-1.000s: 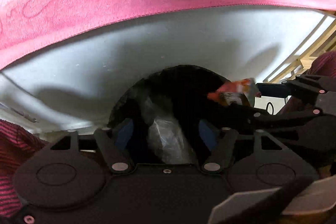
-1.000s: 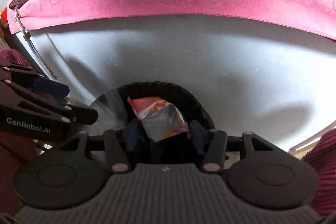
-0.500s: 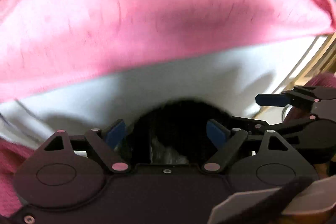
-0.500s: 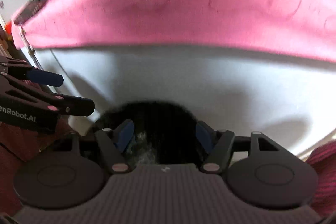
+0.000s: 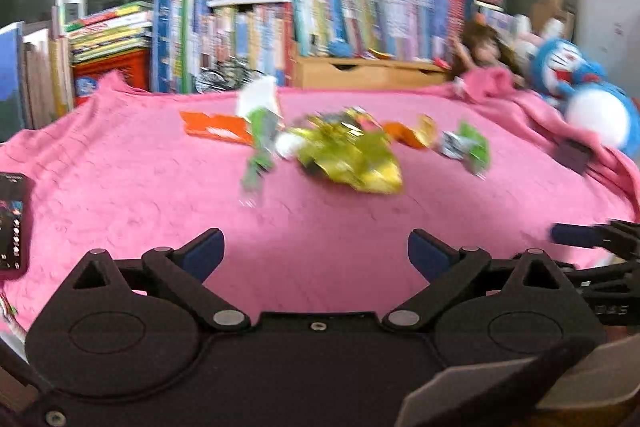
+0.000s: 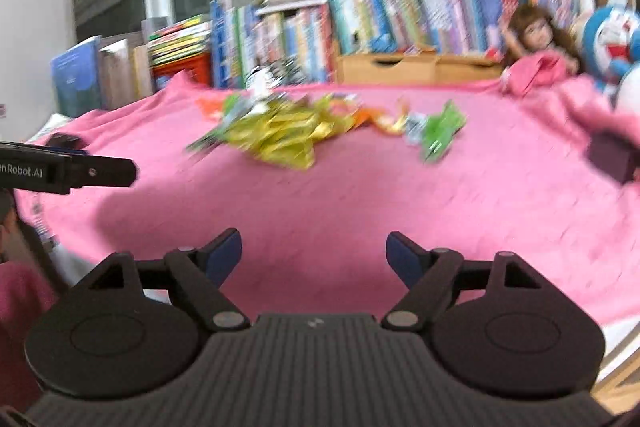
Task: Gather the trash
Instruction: 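Grasp the green wrapper with the left gripper while the right gripper grasps the green-white candy wrapper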
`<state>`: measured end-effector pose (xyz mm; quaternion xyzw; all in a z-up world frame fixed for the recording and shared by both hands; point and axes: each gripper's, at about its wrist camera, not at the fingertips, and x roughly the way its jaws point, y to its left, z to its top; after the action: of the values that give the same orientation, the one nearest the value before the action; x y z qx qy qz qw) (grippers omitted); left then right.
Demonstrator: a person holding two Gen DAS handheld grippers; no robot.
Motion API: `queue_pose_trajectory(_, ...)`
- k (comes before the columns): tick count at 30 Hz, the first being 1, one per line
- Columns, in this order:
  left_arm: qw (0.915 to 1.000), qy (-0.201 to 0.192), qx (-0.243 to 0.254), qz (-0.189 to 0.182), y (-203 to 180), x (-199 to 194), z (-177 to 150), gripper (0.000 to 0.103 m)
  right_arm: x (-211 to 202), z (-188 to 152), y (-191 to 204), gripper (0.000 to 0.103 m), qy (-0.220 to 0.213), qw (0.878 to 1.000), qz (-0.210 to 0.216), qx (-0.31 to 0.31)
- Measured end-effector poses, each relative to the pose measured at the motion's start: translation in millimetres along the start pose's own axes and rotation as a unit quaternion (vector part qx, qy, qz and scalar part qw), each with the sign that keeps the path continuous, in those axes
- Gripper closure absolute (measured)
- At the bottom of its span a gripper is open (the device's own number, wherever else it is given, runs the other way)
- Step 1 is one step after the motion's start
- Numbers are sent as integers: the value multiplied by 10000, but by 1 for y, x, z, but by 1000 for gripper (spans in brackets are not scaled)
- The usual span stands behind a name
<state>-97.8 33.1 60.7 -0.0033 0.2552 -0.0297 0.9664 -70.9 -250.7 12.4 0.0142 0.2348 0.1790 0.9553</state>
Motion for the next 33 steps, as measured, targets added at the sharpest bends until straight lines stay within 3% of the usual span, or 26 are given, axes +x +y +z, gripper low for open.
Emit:
queue_pose_trajectory(9,9933,-306,-576,957,35,87,22,5,56,39,-56,13,-363,9937,-863,620)
queue_pose_trajectory(14,9920,-438,-649,993,46,129,35,5,88,58,-74,13,-338,9922,-1058,558)
queue_pose_trajectory(18,9948,-161,-556,838,46,167,42,5,119,72,-87,13,-9,9930,-1039,566)
queue_pose_trajectory(23,9937,118,-562,961,43,204,40,8,149,77,-91,18,356,9929,-1070,374)
queue_pose_trajectory(27,9922,444,-756,891,48,224,40,28,173,75,-94,26,708,9921,-996,285)
queue_pose_trajectory(29,9915,478,-768,939,48,227,39,41,179,75,-95,43,855,9916,-906,337)
queue_pose_trajectory(31,9915,438,-773,954,48,224,39,66,177,75,-94,54,852,9920,-860,345)
queue_pose_trajectory(33,9911,421,-807,973,48,221,38,78,173,74,-90,62,801,9927,-858,287)
